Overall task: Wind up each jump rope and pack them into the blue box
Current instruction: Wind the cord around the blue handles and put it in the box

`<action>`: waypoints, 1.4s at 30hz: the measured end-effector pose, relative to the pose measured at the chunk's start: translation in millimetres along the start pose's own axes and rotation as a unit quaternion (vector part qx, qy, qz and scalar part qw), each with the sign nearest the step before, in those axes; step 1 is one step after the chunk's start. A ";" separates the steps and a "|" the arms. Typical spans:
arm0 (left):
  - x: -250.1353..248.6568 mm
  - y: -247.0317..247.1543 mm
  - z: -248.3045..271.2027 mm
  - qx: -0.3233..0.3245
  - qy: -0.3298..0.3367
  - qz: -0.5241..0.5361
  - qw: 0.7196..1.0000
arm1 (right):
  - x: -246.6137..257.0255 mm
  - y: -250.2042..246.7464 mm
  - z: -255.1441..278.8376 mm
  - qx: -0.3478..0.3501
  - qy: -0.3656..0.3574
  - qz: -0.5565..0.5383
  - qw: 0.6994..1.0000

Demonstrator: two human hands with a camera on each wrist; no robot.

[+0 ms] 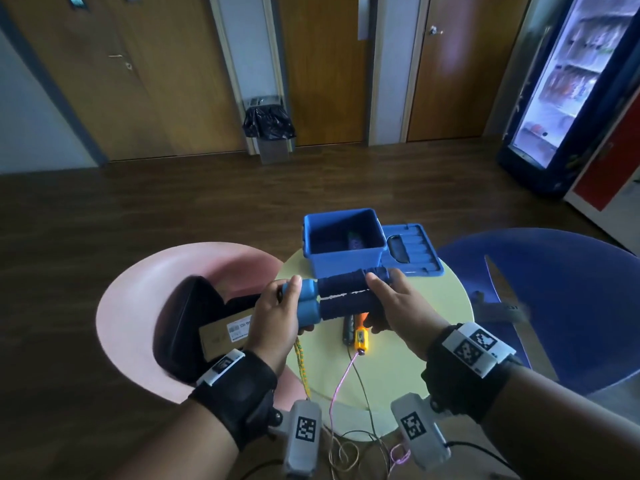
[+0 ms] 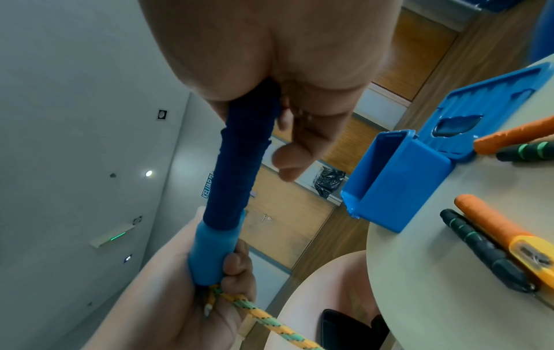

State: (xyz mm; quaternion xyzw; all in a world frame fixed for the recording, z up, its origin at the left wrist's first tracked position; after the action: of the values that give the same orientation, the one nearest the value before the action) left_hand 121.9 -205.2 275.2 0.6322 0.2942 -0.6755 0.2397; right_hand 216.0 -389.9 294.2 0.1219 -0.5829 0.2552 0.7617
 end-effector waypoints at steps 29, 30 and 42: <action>-32.2 141.2 -31.9 -0.007 -0.021 -0.025 0.999 | 37.9 -89.6 -49.9 -0.045 -0.248 0.650 0.717; -34.9 147.4 -30.7 -0.015 -0.012 -0.028 0.999 | 36.2 -95.9 -54.0 -0.051 -0.258 0.651 0.712; -27.1 181.1 -29.1 -0.012 -0.056 -0.027 0.998 | 35.3 -124.0 -89.3 -0.025 -0.266 0.659 0.703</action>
State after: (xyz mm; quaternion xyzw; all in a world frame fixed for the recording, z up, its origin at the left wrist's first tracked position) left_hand 271.0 -315.0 284.3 0.5820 0.3056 -0.7126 0.2451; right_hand 362.3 -442.2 315.6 -0.2498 -0.6995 0.6340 0.2153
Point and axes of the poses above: each hand's wrist, its own z-axis away from the middle knuckle, its own y-axis out of the palm, x = y × z, the point moved 6 cm from there along -z, towards the middle knuckle, and after that the axes turned 1 degree about y, right-handed, at the moved point
